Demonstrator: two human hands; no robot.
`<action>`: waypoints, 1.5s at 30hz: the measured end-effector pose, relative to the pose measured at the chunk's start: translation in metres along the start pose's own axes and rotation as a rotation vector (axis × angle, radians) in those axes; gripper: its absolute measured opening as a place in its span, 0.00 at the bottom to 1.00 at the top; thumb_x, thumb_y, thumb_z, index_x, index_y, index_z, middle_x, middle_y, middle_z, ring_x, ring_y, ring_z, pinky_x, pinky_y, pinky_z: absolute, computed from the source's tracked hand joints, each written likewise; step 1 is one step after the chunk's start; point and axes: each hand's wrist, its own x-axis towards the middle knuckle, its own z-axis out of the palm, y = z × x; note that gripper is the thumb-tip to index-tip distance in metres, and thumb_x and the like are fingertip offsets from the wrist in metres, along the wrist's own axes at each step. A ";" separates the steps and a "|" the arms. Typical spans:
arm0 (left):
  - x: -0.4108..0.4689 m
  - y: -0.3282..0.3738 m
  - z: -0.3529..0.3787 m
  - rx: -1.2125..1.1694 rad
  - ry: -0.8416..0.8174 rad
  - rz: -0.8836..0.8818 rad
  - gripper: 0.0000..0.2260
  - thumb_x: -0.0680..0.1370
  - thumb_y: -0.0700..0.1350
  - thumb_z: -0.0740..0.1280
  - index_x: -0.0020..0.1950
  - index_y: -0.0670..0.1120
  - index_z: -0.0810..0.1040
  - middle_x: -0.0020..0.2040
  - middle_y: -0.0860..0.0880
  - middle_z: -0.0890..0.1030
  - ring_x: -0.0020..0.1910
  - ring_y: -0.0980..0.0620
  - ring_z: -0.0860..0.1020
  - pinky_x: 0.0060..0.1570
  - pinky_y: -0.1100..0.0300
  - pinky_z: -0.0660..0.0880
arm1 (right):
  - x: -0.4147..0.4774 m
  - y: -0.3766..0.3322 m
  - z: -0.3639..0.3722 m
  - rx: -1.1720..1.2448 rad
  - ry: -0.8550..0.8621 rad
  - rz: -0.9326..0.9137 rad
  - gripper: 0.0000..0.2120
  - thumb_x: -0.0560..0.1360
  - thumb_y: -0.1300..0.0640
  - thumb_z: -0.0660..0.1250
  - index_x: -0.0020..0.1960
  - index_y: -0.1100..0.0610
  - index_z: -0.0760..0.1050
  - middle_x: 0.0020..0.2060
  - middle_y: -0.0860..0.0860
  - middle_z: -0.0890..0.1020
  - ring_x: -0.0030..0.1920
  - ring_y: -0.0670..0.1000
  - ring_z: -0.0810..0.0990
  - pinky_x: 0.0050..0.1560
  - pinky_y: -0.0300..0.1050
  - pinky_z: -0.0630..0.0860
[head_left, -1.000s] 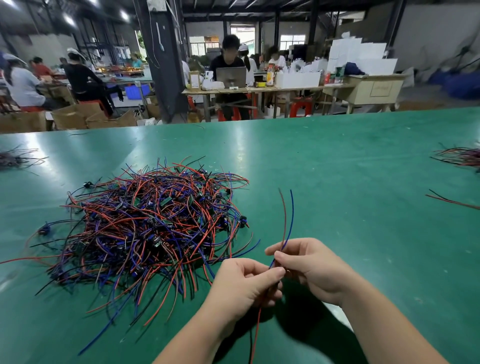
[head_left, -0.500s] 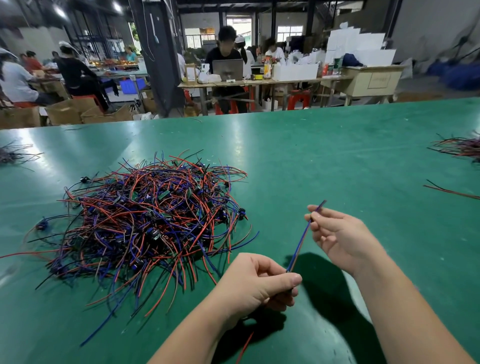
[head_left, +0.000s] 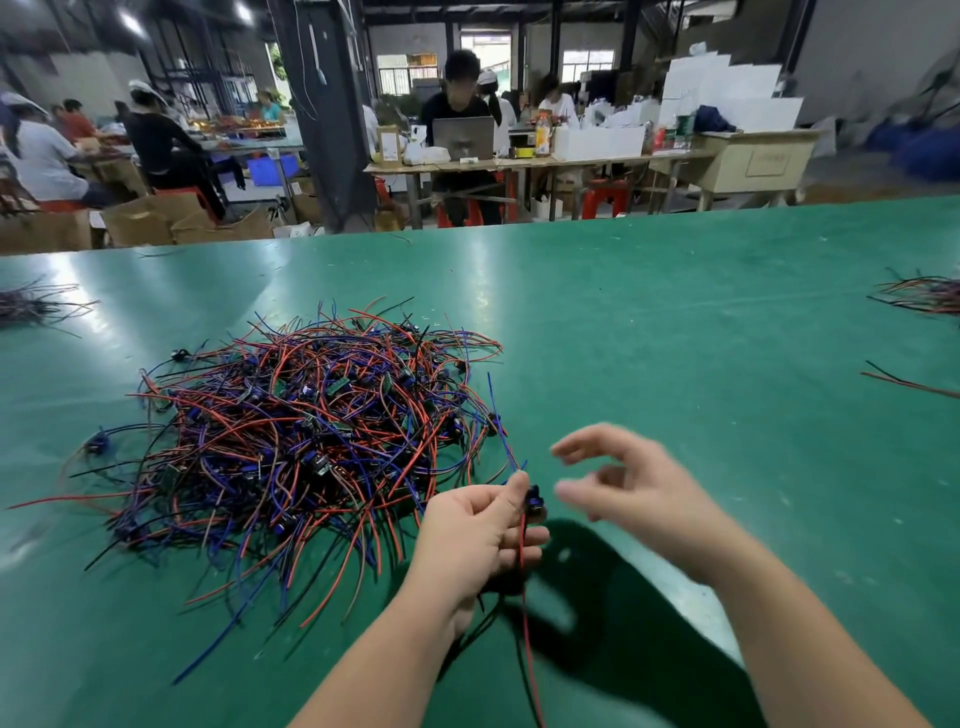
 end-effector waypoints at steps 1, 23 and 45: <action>0.000 0.000 0.000 -0.004 -0.024 -0.010 0.18 0.68 0.55 0.68 0.42 0.40 0.80 0.37 0.43 0.84 0.31 0.51 0.82 0.28 0.62 0.77 | -0.001 0.002 0.009 -0.140 -0.081 -0.026 0.11 0.68 0.59 0.76 0.45 0.47 0.80 0.45 0.48 0.80 0.34 0.46 0.77 0.37 0.36 0.73; 0.005 0.011 -0.043 1.518 0.698 0.549 0.11 0.74 0.51 0.66 0.55 0.56 0.81 0.55 0.56 0.80 0.55 0.49 0.72 0.56 0.50 0.56 | 0.014 0.043 -0.058 -1.120 0.342 0.592 0.14 0.76 0.46 0.60 0.56 0.51 0.76 0.57 0.53 0.72 0.60 0.59 0.68 0.56 0.51 0.65; -0.012 -0.011 -0.001 0.852 -0.232 0.665 0.13 0.71 0.58 0.69 0.39 0.49 0.83 0.31 0.54 0.81 0.29 0.58 0.76 0.34 0.59 0.75 | 0.008 0.000 0.007 0.536 0.046 0.272 0.14 0.69 0.51 0.65 0.48 0.59 0.82 0.30 0.50 0.78 0.25 0.44 0.67 0.26 0.32 0.64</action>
